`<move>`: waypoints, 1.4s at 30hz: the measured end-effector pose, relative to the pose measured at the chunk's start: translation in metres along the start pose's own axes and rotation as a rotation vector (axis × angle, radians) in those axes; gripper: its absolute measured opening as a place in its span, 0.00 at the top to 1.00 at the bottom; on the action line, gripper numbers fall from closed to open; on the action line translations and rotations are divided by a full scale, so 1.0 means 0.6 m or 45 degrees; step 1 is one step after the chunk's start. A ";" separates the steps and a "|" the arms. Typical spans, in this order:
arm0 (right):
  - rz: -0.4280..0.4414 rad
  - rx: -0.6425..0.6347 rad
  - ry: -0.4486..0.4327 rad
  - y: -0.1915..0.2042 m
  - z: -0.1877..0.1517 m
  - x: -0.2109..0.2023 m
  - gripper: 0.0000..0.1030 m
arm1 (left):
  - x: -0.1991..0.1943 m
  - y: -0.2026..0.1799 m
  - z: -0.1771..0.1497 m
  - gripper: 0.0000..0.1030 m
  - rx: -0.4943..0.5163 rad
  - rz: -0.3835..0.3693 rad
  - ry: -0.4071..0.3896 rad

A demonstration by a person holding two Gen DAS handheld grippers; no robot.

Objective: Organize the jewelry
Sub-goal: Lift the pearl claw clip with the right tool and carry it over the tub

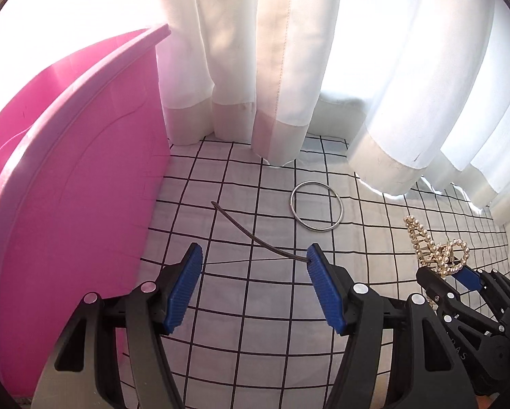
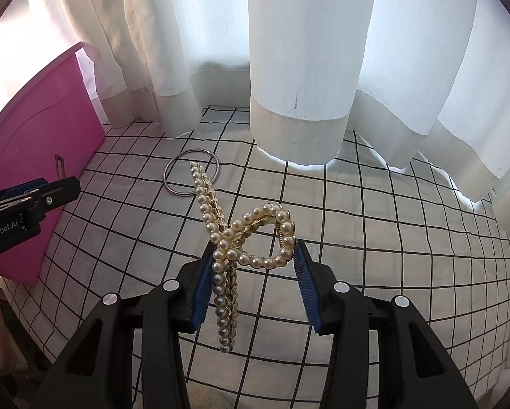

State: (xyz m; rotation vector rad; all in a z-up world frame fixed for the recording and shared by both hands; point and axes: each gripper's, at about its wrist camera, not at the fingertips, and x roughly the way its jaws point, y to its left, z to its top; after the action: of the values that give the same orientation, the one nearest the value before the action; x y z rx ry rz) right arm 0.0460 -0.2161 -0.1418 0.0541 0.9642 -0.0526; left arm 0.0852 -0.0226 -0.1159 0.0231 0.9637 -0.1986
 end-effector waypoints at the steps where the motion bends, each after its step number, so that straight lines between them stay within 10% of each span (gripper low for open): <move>1: 0.004 -0.007 -0.017 0.002 0.006 -0.009 0.58 | -0.012 0.000 0.002 0.40 -0.001 -0.003 -0.014; 15: 0.105 -0.184 -0.278 0.084 0.110 -0.144 0.61 | -0.172 0.035 0.067 0.40 -0.085 0.014 -0.251; 25: 0.318 -0.408 -0.408 0.254 0.200 -0.193 0.61 | -0.274 0.181 0.091 0.40 -0.246 0.190 -0.391; 42: 0.492 -0.631 -0.287 0.509 0.261 -0.121 0.61 | -0.224 0.398 0.045 0.40 -0.482 0.380 -0.266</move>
State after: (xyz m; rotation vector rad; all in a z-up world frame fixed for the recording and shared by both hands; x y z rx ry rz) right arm 0.1540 0.0792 0.0138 -0.2187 0.7063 0.5255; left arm 0.0754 0.2301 -0.0070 -0.1969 0.7657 0.2541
